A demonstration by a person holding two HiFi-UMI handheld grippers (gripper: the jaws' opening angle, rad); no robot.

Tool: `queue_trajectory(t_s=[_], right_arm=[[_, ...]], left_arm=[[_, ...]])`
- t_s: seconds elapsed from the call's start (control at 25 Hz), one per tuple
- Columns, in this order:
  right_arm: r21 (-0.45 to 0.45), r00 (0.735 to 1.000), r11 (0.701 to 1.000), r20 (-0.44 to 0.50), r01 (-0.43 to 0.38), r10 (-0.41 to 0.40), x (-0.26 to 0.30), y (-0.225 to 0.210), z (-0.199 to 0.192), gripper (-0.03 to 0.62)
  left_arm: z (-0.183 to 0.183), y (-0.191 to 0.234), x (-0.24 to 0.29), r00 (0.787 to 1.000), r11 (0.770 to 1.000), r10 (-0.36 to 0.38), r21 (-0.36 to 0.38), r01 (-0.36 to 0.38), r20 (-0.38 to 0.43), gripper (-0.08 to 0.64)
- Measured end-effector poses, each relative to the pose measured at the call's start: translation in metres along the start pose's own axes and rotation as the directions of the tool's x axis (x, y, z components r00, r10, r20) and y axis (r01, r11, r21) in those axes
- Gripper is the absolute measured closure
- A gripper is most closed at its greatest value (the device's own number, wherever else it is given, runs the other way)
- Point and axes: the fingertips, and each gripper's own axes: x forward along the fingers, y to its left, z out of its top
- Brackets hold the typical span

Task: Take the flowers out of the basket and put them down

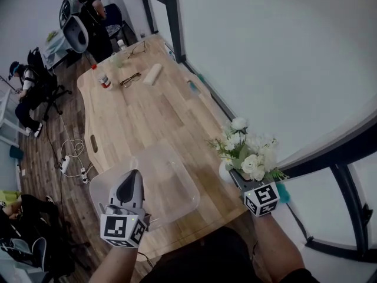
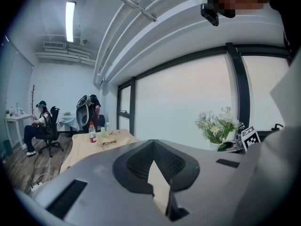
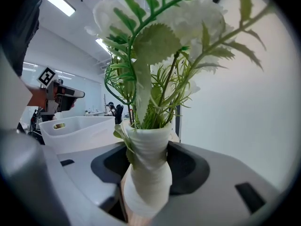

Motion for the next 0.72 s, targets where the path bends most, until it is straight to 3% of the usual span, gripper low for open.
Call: queue_trajectory(t_s=[0.72], right_arm=[[-0.029,0.998,0.998,-0.03,-0.053,0.052,0.036,0.012,-0.039,0.342]], left_arm=[[-0.01,0.013,-0.006,0.995,0.997,0.083,-0.006,-0.083,-0.047,0.555]])
